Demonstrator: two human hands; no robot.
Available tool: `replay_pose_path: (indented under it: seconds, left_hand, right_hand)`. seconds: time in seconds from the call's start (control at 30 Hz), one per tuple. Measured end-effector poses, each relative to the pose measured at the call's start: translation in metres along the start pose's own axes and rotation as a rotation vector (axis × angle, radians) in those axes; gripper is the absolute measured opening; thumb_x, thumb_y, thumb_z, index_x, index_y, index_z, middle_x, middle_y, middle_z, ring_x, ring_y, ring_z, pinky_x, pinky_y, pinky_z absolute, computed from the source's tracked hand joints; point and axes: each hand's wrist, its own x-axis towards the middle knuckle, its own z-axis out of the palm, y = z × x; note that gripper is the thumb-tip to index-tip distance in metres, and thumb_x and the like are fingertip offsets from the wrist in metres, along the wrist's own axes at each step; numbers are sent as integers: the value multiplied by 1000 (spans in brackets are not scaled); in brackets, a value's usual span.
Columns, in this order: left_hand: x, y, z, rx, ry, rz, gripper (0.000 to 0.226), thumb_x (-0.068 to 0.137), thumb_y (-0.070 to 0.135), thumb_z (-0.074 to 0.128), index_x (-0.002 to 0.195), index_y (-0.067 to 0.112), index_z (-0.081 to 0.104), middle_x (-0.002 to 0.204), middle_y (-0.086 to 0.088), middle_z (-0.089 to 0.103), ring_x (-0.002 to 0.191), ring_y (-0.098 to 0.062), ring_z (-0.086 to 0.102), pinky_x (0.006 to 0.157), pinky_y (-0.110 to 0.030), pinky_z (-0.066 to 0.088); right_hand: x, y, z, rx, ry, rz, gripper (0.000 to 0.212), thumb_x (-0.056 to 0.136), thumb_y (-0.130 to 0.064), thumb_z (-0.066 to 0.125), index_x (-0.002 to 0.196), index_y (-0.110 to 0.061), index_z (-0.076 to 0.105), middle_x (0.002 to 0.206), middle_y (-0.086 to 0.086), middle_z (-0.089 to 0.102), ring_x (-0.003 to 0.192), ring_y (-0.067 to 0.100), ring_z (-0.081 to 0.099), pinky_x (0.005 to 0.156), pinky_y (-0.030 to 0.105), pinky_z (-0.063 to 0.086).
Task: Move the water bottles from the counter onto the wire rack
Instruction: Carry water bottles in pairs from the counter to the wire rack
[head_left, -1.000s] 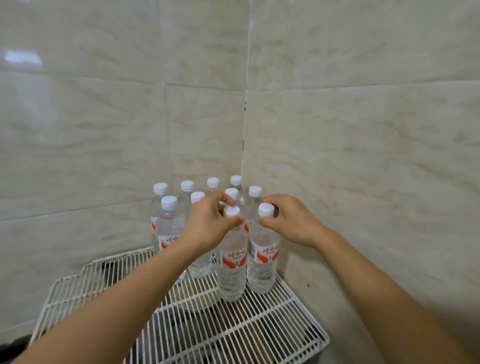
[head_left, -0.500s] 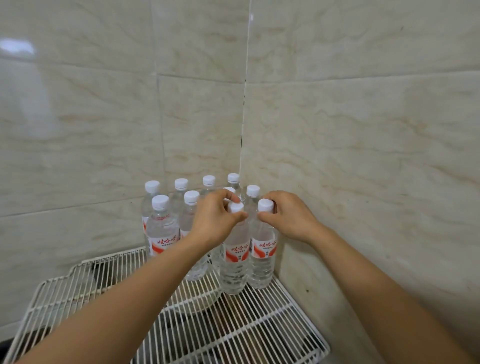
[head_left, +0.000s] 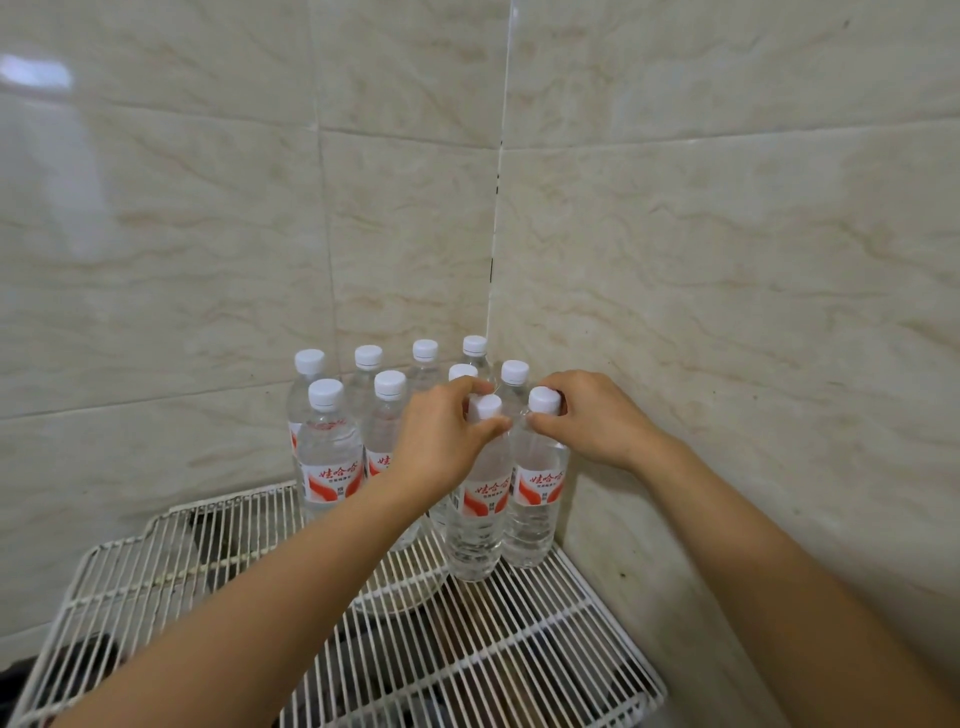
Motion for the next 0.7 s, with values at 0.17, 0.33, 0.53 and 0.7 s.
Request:
replay_pose_path:
  seconds: [0.17, 0.33, 0.53, 0.7]
  left_hand:
    - [-7, -1, 0, 66, 4, 48, 50, 81, 39, 68, 126, 20, 58, 96, 1, 67, 83, -11, 57, 74, -24, 45]
    - [-14, -1, 1, 129, -20, 95, 52, 88, 36, 60, 136, 24, 47, 122, -4, 60, 106, -18, 56, 85, -24, 40]
    - [-34, -13, -15, 114, 7, 102, 51, 89, 43, 55, 138, 32, 41, 124, 2, 56, 108, -14, 54, 90, -32, 48]
    - [-66, -34, -53, 121, 74, 51, 42, 91, 37, 52, 132, 28, 49, 123, 3, 57, 110, -13, 54, 92, -36, 49]
  right_hand:
    - [-6, 0, 6, -8, 54, -21, 25, 82, -28, 59, 66, -14, 45, 66, 0, 52, 64, 22, 52, 56, 38, 41]
    - [-15, -1, 10, -29, 79, -37, 14, 88, -30, 59, 88, -18, 55, 87, 0, 52, 86, 21, 53, 69, 36, 44]
    - [-27, -14, 13, -86, 239, -92, 44, 91, -33, 58, 131, -15, 54, 124, 2, 50, 117, 18, 39, 99, 36, 40]
    - [-37, -64, 30, -18, 310, -253, 35, 90, -27, 61, 120, -10, 61, 116, 3, 55, 113, 18, 42, 95, 35, 41]
